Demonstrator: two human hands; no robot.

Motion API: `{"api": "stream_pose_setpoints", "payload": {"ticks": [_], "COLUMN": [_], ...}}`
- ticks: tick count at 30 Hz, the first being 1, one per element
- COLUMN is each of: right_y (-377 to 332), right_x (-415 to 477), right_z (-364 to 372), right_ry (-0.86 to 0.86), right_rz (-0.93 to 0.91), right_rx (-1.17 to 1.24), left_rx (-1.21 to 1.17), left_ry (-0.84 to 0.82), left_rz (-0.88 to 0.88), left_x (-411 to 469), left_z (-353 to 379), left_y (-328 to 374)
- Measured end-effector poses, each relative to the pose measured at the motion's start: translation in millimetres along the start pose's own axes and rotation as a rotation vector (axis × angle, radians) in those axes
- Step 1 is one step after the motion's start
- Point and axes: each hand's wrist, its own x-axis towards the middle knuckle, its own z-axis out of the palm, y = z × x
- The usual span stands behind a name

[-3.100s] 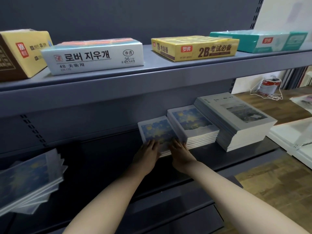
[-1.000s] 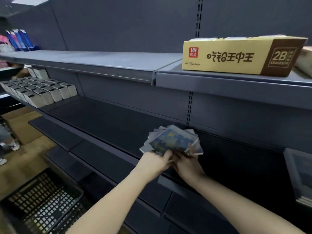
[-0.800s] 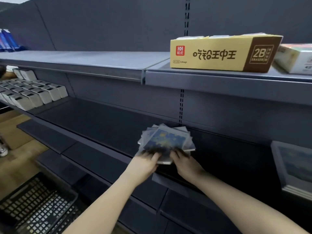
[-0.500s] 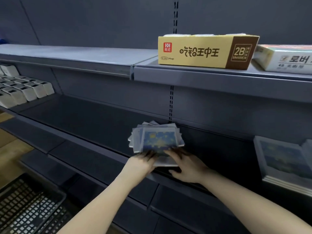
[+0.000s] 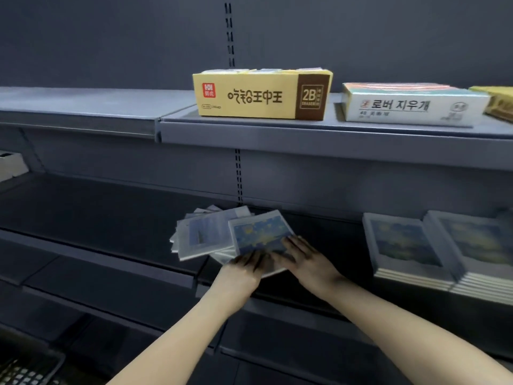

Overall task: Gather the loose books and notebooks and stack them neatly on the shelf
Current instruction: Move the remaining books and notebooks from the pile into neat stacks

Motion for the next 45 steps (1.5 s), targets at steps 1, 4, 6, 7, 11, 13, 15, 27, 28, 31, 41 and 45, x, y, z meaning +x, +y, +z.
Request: {"api": "stream_pose_setpoints", "payload": {"ticks": [1,4,6,7,11,13,15,27,28,31,41,45], "right_y": [8,27,39,44,62,69,75,74,76,86,106,112], "right_x": [-7,-33,-55,-66,-114,-139,-165,-227,-226,-222,-196,-190], "right_z": [-5,-10,-15,-17,-31,-38,-42,-43,-43,-42,-38,-31], "right_ry": [0.003,0.053,0.098,0.103,0.168,0.165,0.122,-0.236,-0.214,-0.150,-0.310,-0.364], "right_rz": [0.022,0.070,0.112,0.139,0.230,0.280,0.355,0.734,0.736,0.724,0.918,0.998], "right_rx": [-0.027,-0.115,-0.136,-0.137,-0.142,-0.163,-0.166,-0.012,0.001,0.025,0.155,0.246], "left_rx": [-0.015,-0.044,-0.070,-0.080,-0.115,-0.137,-0.135,-0.095,-0.092,-0.107,-0.311,-0.268], "left_ry": [0.009,0.006,-0.026,-0.041,-0.029,-0.020,-0.017,-0.378,-0.382,-0.257,-0.368,-0.370], "left_rz": [0.016,0.043,0.072,0.093,0.151,0.178,0.225,0.277,0.264,0.237,0.189,0.204], "left_x": [8,33,48,54,79,93,106,154,158,165,177,189], "left_z": [1,0,1,2,0,1,3,7,8,12,41,43], "left_y": [7,31,47,56,96,119,141,205,205,205,199,200]}}
